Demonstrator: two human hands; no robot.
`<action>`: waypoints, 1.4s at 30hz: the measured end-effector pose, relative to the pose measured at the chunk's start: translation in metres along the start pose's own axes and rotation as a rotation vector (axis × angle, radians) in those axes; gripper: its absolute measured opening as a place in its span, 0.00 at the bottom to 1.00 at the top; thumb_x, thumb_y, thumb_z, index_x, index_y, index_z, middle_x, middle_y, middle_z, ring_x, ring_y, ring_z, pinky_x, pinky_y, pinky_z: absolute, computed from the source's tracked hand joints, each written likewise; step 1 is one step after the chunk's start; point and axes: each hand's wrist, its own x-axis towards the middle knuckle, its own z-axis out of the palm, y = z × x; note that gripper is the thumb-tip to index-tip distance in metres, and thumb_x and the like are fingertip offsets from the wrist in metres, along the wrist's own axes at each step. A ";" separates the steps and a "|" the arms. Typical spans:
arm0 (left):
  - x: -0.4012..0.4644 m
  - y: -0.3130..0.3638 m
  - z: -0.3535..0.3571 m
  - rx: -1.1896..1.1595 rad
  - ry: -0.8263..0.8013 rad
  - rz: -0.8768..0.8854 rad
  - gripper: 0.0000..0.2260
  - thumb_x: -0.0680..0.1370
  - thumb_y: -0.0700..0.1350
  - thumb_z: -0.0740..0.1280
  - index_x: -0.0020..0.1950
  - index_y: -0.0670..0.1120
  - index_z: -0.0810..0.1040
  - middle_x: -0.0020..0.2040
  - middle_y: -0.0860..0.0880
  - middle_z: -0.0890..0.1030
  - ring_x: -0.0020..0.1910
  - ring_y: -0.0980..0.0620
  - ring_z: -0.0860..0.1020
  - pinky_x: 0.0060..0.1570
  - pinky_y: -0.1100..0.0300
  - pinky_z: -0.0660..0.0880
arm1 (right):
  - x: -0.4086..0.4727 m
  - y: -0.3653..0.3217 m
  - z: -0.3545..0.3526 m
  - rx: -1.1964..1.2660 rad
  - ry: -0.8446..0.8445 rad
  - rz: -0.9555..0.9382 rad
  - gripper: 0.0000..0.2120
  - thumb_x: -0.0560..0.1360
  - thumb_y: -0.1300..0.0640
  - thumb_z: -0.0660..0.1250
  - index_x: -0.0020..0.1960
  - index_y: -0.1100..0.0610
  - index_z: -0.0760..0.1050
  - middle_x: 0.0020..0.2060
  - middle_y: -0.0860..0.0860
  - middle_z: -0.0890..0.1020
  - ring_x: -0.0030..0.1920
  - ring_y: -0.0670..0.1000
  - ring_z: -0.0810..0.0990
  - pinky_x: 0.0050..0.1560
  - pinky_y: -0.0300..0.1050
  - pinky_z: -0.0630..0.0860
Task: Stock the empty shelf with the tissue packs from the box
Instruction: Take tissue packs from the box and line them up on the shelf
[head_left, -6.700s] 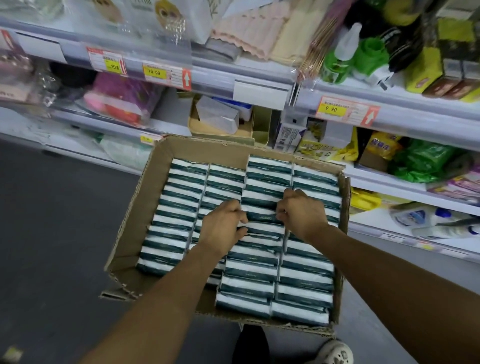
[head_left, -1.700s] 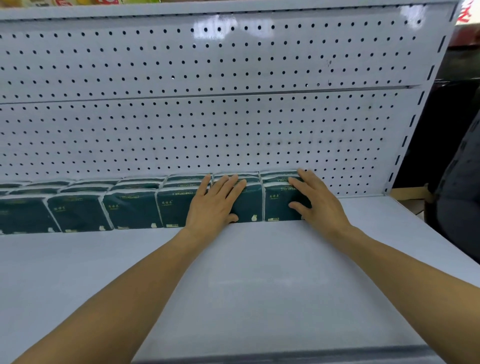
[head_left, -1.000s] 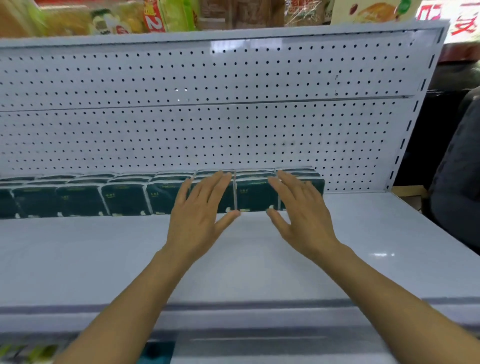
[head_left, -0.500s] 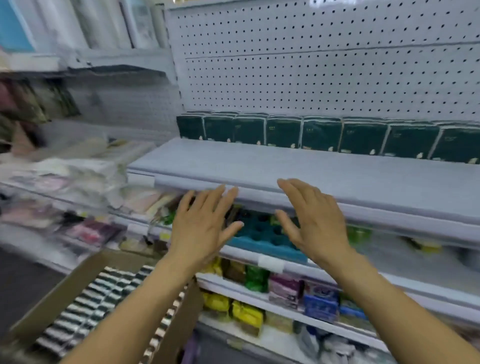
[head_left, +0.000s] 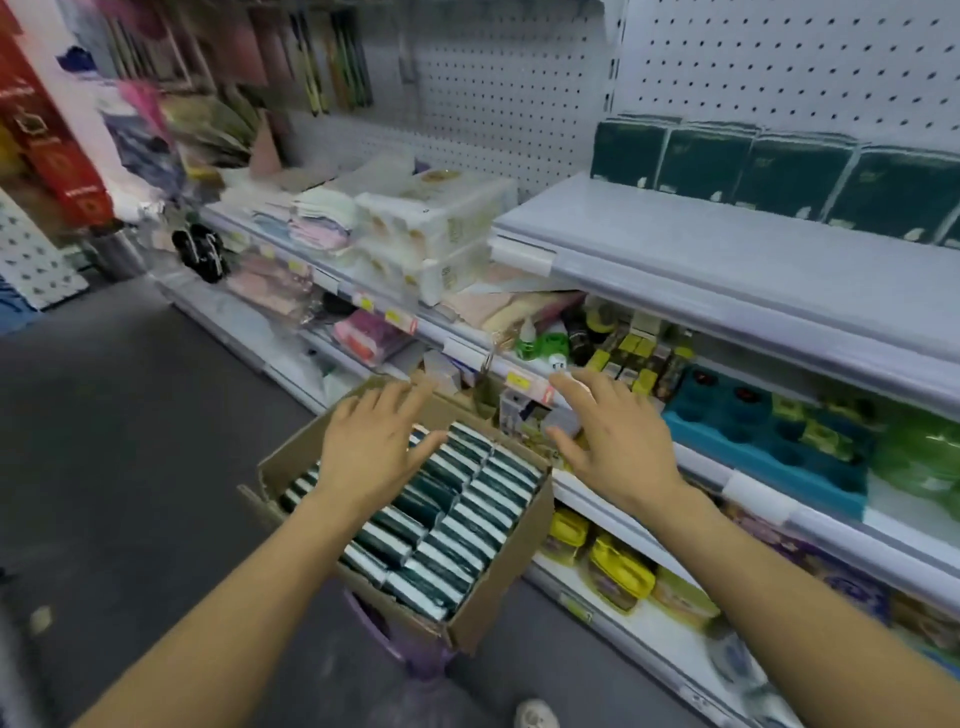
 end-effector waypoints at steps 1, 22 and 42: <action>-0.002 -0.012 0.009 -0.023 -0.027 -0.041 0.27 0.80 0.65 0.56 0.76 0.54 0.64 0.66 0.50 0.76 0.60 0.45 0.77 0.57 0.48 0.73 | 0.008 -0.004 0.012 0.018 -0.019 -0.025 0.24 0.77 0.42 0.57 0.70 0.52 0.68 0.62 0.54 0.75 0.55 0.59 0.77 0.41 0.53 0.77; 0.028 -0.103 0.256 -0.590 -0.703 -0.538 0.26 0.82 0.53 0.62 0.78 0.50 0.60 0.77 0.45 0.63 0.63 0.46 0.75 0.62 0.51 0.73 | 0.121 -0.063 0.297 0.166 -0.781 -0.155 0.14 0.81 0.45 0.59 0.58 0.52 0.77 0.52 0.49 0.80 0.51 0.52 0.80 0.42 0.44 0.76; 0.046 -0.144 0.308 -0.776 -0.785 -0.337 0.14 0.73 0.46 0.74 0.52 0.49 0.70 0.51 0.49 0.74 0.47 0.46 0.76 0.47 0.52 0.76 | 0.126 -0.093 0.316 0.269 -0.716 0.175 0.07 0.76 0.60 0.62 0.41 0.52 0.66 0.43 0.48 0.70 0.40 0.51 0.73 0.33 0.42 0.69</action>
